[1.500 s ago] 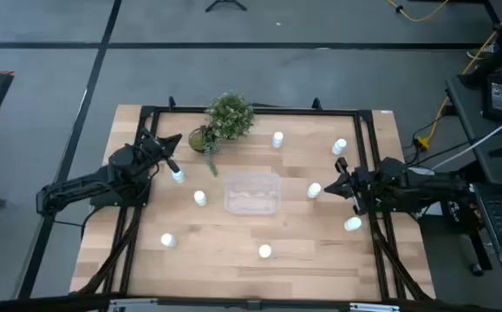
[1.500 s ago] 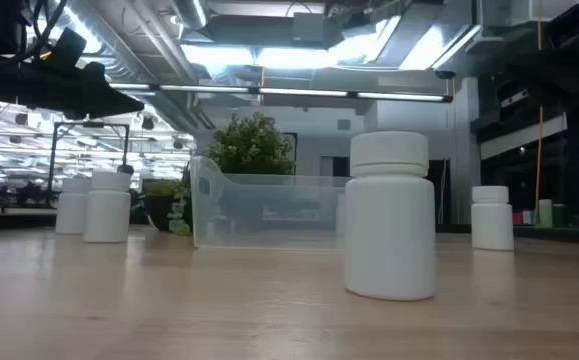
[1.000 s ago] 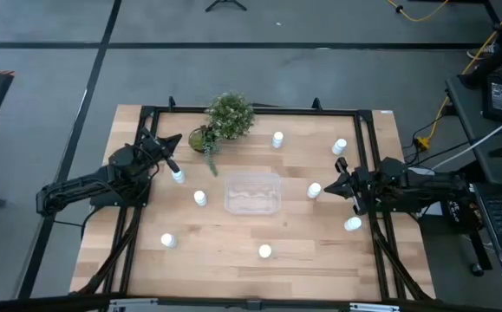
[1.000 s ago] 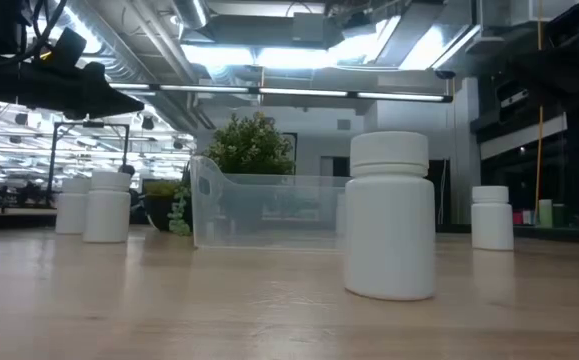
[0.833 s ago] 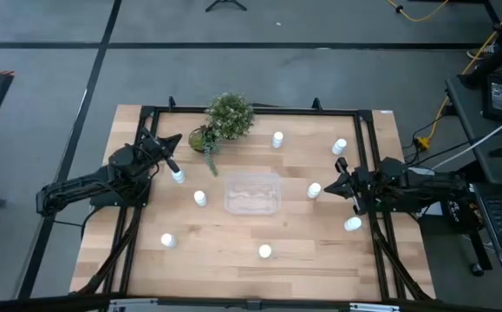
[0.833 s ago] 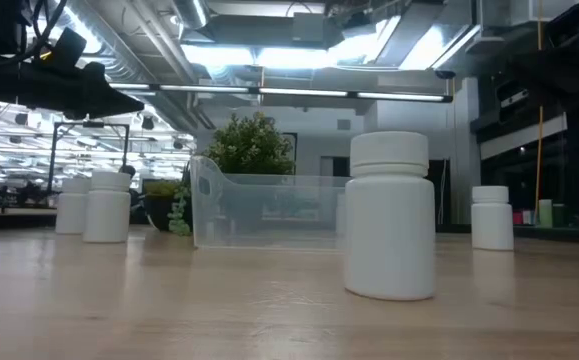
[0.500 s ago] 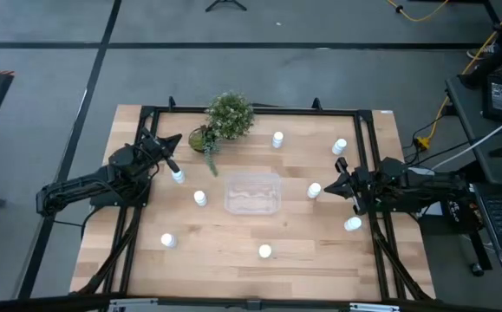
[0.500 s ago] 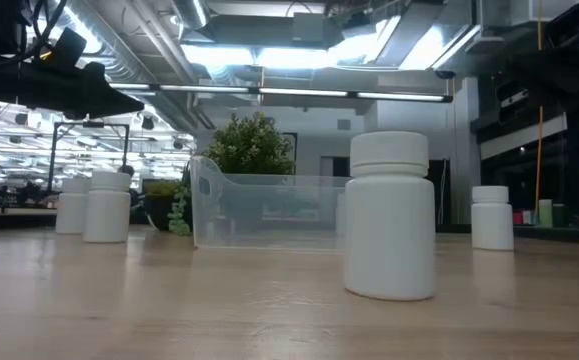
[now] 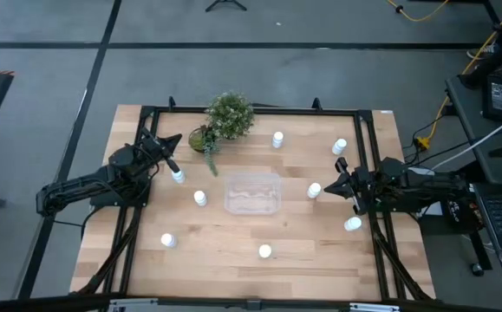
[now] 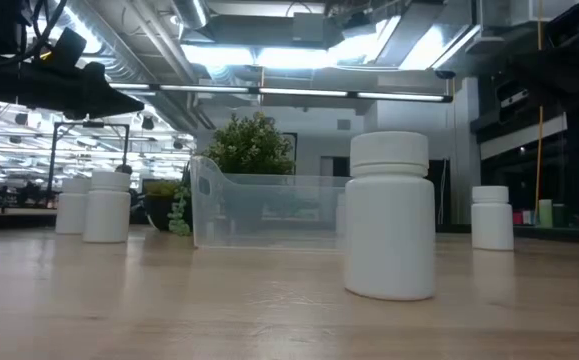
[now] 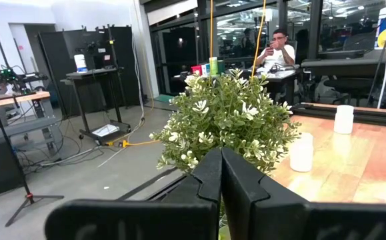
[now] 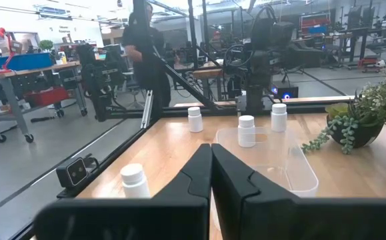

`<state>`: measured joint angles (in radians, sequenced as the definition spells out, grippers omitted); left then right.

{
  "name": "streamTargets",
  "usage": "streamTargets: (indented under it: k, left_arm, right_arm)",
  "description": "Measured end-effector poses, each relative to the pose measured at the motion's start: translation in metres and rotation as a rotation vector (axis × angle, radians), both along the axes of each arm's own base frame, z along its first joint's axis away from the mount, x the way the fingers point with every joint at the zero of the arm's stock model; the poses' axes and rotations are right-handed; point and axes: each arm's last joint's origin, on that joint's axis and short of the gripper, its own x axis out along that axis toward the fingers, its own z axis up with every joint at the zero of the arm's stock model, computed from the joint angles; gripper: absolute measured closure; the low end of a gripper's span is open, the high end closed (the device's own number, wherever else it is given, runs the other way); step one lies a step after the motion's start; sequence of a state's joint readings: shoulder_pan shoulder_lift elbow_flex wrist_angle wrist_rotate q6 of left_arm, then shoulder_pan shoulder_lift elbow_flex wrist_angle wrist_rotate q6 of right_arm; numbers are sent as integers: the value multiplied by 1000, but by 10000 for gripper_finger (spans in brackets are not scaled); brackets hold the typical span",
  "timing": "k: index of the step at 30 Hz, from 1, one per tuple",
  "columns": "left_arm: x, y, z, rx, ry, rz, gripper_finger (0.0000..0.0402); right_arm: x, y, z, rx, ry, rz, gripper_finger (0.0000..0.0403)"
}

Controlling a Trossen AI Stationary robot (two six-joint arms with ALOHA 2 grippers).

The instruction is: Pick and place pill bottles into a basket

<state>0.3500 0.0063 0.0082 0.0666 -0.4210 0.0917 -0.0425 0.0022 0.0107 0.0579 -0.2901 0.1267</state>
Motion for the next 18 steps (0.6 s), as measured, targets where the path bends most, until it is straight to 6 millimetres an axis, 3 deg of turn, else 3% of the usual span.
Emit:
streamTargets:
  k: [18]
  left_arm:
    - [0,0,0,0,0,0,400]
  right_arm:
    - [0,0,0,-1,0,0,391]
